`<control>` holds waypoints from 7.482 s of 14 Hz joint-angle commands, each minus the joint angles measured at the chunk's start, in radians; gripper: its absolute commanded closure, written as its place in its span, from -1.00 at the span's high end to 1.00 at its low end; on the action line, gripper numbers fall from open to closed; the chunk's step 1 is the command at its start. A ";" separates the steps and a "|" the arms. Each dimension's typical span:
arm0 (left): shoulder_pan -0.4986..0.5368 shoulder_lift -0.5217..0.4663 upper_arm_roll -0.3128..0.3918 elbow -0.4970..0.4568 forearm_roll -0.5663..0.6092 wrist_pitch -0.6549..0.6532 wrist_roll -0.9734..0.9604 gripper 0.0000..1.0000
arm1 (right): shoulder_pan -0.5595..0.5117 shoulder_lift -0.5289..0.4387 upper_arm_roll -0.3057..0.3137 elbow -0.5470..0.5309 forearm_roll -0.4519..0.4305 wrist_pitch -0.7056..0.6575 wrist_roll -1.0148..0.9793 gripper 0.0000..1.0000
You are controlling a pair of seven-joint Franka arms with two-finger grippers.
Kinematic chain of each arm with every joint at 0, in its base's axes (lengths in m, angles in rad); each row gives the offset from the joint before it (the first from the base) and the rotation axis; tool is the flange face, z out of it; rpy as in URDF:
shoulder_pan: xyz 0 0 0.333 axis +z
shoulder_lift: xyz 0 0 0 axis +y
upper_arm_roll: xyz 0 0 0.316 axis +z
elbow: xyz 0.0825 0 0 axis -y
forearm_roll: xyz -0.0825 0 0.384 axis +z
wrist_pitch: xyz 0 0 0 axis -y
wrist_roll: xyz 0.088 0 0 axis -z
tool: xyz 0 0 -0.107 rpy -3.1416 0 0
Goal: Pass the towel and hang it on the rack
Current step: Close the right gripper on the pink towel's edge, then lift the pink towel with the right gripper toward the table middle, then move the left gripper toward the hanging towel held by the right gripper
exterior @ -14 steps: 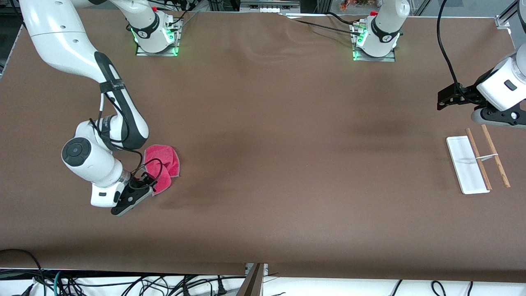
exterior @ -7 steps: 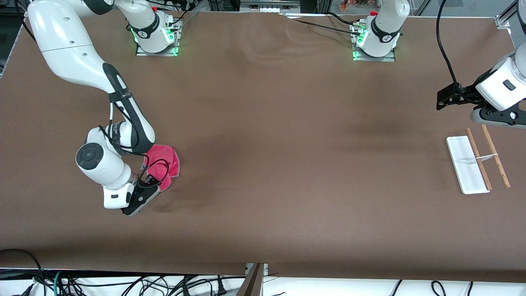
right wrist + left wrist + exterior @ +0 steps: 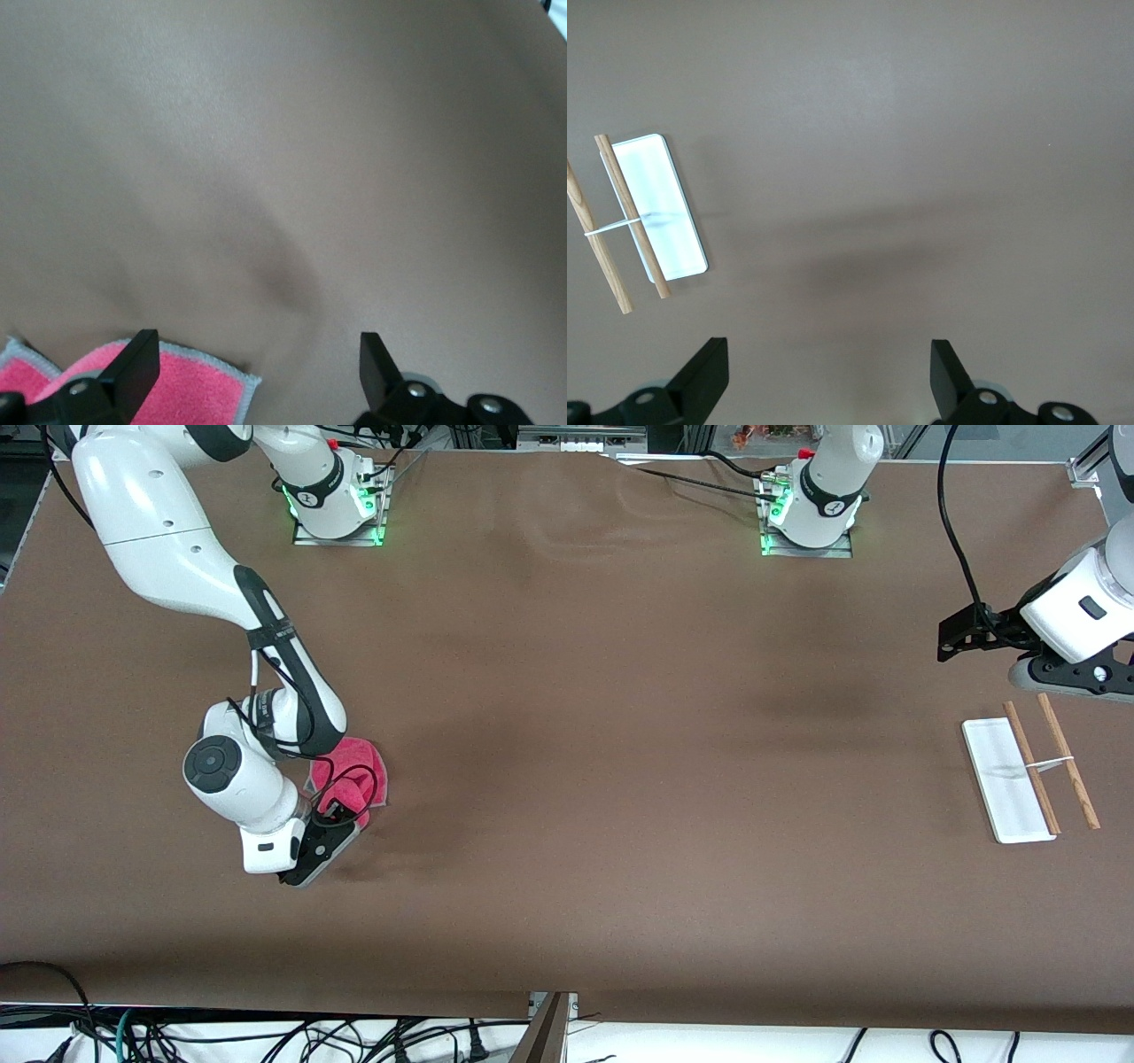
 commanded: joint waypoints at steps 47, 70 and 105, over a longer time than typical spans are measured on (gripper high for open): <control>-0.002 -0.017 -0.002 -0.007 0.021 -0.007 0.012 1.00 | -0.016 0.016 0.007 0.018 -0.005 -0.201 -0.029 -1.00; -0.001 -0.011 0.002 0.002 0.023 -0.004 0.014 1.00 | 0.431 -0.134 0.132 0.492 0.087 -0.801 0.996 -1.00; -0.151 0.046 0.007 -0.582 -0.488 0.811 0.605 1.00 | 0.601 -0.182 0.284 0.553 0.087 -0.683 0.944 -1.00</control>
